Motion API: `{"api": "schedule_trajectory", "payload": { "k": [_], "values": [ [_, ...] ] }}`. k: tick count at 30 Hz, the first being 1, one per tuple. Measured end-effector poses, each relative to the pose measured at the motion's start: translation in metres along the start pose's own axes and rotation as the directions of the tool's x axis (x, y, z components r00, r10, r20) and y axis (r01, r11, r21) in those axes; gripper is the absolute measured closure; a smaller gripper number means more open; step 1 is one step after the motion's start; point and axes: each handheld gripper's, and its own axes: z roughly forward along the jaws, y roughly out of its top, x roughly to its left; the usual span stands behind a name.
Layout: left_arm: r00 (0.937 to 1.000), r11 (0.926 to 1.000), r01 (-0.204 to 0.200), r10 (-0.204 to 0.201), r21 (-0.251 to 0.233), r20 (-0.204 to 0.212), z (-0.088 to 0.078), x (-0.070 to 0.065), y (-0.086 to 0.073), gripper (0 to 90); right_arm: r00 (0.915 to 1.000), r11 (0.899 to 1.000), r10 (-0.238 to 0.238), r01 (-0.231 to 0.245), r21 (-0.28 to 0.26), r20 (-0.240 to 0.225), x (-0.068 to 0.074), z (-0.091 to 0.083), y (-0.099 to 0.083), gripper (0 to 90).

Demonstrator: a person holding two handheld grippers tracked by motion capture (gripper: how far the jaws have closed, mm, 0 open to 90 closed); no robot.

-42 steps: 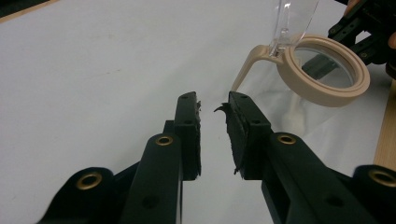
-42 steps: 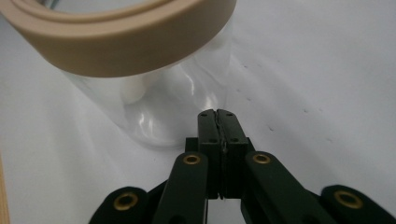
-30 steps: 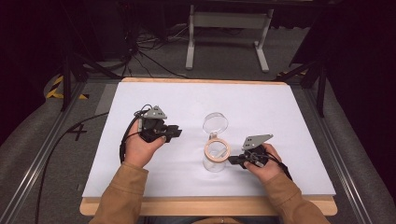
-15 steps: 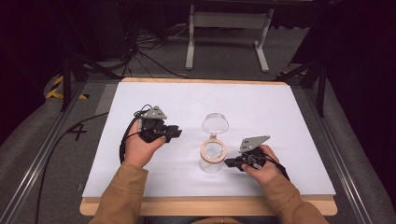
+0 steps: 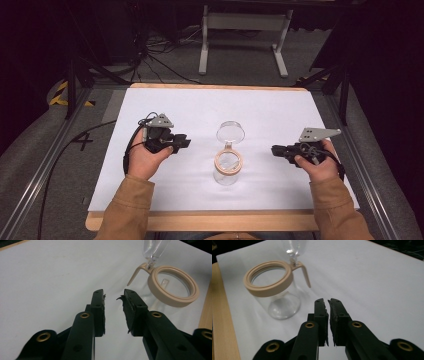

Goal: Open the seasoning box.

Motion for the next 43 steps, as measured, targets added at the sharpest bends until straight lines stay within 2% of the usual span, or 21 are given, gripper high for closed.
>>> {"api": "schedule_trajectory", "payload": {
  "k": [1,2,4,8,9,10,12,14,16,19,21,23,25,27,29,31,37,42,43],
  "values": [
    [1.0000,1.0000,0.002,-0.002,0.002,-0.005,-0.001,0.002,-0.001,70.3,0.9998,1.000,0.013,-0.013,-0.004,0.014,-0.004,-0.004,-0.001,82.7],
    [0.9998,0.9999,0.008,-0.008,0.009,-0.020,-0.002,0.004,-0.003,70.2,0.9980,0.999,0.037,-0.037,-0.009,0.051,-0.012,-0.011,-0.004,81.2],
    [0.9994,0.9997,0.018,-0.018,0.017,-0.030,-0.004,0.006,-0.004,69.9,0.9970,0.999,0.043,-0.043,-0.015,0.064,-0.016,-0.013,-0.005,80.6],
    [0.9982,0.9988,0.041,-0.040,0.027,-0.045,-0.005,0.012,-0.006,68.4,0.9869,0.996,0.093,-0.091,-0.023,0.132,-0.031,-0.024,-0.015,76.5],
    [0.9975,0.9983,0.050,-0.048,0.032,-0.051,-0.005,0.014,-0.007,68.3,0.9831,0.995,0.100,-0.099,-0.019,0.153,-0.034,-0.026,-0.017,75.0],
    [0.9969,0.9980,0.054,-0.052,0.034,-0.059,-0.005,0.017,-0.009,68.2,0.9759,0.994,0.105,-0.106,-0.003,0.191,-0.041,-0.027,-0.022,72.0],
    [0.9959,0.9971,0.068,-0.065,0.034,-0.062,-0.004,0.019,-0.010,68.1,0.9728,0.994,0.108,-0.111,0.002,0.205,-0.043,-0.027,-0.025,70.8],
    [0.9957,0.9969,0.064,-0.060,0.046,-0.070,-0.003,0.024,-0.013,68.0,0.9661,0.989,0.143,-0.148,0.010,0.215,-0.051,-0.028,-0.031,68.7],
    [0.9934,0.9950,0.088,-0.085,0.046,-0.078,-0.002,0.029,-0.017,68.0,0.9561,0.983,0.171,-0.182,0.025,0.238,-0.060,-0.027,-0.040,65.5],
    [0.9913,0.9931,0.107,-0.103,0.048,-0.083,0.000,0.034,-0.021,68.0,0.9477,0.980,0.176,-0.195,0.046,0.266,-0.067,-0.025,-0.048,62.5],
    [0.9910,0.9926,0.106,-0.101,0.059,-0.088,0.003,0.037,-0.024,68.1,0.9427,0.974,0.194,-0.218,0.062,0.272,-0.071,-0.023,-0.053,62.4],
    [0.9903,0.9918,0.111,-0.105,0.064,-0.091,0.005,0.038,-0.025,68.1,0.9430,0.973,0.197,-0.222,0.066,0.268,-0.073,-0.022,-0.056,62.1],
    [0.9903,0.9910,0.106,-0.098,0.082,-0.099,0.008,0.042,-0.028,68.1,0.9385,0.967,0.213,-0.242,0.079,0.272,-0.077,-0.019,-0.062,61.1],
    [0.9890,0.9894,0.116,-0.107,0.087,-0.103,0.012,0.044,-0.031,68.1,0.9329,0.961,0.225,-0.260,0.093,0.281,-0.081,-0.016,-0.068,60.6],
    [0.9885,0.9877,0.120,-0.110,0.100,-0.104,0.015,0.047,-0.034,68.1,0.9311,0.959,0.228,-0.266,0.101,0.284,-0.083,-0.014,-0.071,60.2],
    [0.9864,0.9840,0.140,-0.129,0.110,-0.102,0.020,0.050,-0.038,68.1,0.9290,0.955,0.234,-0.275,0.114,0.287,-0.086,-0.009,-0.077,60.1],
    [0.9862,0.9819,0.141,-0.128,0.126,-0.105,0.024,0.053,-0.041,67.6,0.9304,0.952,0.209,-0.264,0.154,0.301,-0.086,0.002,-0.083,57.8],
    [0.9869,0.9830,0.138,-0.126,0.122,-0.101,0.025,0.053,-0.041,66.4,0.9321,0.955,0.209,-0.259,0.141,0.296,-0.085,0.004,-0.083,54.6],
    [0.9857,0.9819,0.148,-0.136,0.119,-0.099,0.024,0.051,-0.040,66.3,0.9301,0.956,0.222,-0.266,0.121,0.293,-0.083,0.005,-0.082,52.3]
  ]
}}
